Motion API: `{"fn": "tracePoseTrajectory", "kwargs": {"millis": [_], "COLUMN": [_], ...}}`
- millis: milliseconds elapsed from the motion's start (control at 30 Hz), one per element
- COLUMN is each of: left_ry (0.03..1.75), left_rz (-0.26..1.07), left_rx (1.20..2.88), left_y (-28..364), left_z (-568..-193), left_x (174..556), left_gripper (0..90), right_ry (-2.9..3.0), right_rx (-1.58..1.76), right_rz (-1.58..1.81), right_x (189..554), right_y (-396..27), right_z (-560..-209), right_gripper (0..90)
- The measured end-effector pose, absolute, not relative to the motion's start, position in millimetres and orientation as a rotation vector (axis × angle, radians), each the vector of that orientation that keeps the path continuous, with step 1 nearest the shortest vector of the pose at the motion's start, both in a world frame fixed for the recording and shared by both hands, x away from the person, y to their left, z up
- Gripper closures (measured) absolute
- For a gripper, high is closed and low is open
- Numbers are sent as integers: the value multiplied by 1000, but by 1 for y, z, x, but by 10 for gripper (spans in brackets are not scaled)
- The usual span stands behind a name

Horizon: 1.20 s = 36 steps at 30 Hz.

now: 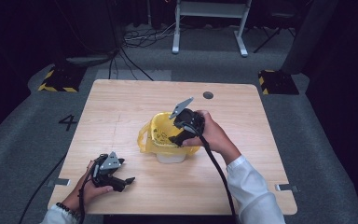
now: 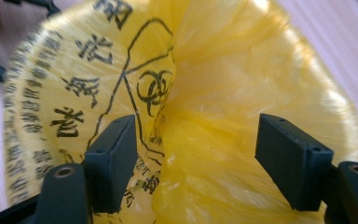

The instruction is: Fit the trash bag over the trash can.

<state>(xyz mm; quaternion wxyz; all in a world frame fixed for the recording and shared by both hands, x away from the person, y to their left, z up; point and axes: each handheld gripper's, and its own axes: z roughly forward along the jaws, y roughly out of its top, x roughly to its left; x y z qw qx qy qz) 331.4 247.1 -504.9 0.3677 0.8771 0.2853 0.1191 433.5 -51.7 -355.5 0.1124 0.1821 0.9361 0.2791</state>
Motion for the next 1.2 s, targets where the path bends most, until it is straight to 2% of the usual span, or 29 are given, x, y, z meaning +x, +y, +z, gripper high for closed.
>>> {"fn": "tracePoseTrajectory", "kwargs": {"millis": [367, 467, 567, 933, 1200], "left_ry": [724, 723, 723, 715, 716], "left_rz": [301, 301, 300, 302, 301], "left_rx": [2257, 2257, 2257, 2260, 2260], "left_y": [249, 249, 249, 250, 250], "left_z": [-505, -505, -505, -505, -505], "left_x": [331, 331, 331, 331, 331], "left_gripper": [150, 150, 150, 150, 150], "right_ry": [2580, 2542, 2508, 2442, 2479], "right_rx": [489, 481, 480, 514, 519], "right_rz": [1118, 1198, 1262, 1222, 1077], "right_x": [427, 421, 413, 392, 373], "right_y": [-77, -89, -99, -132, -137], "right_z": [-348, -345, -341, -329, -345], "right_gripper": [291, 357, 348, 303, 281]}}
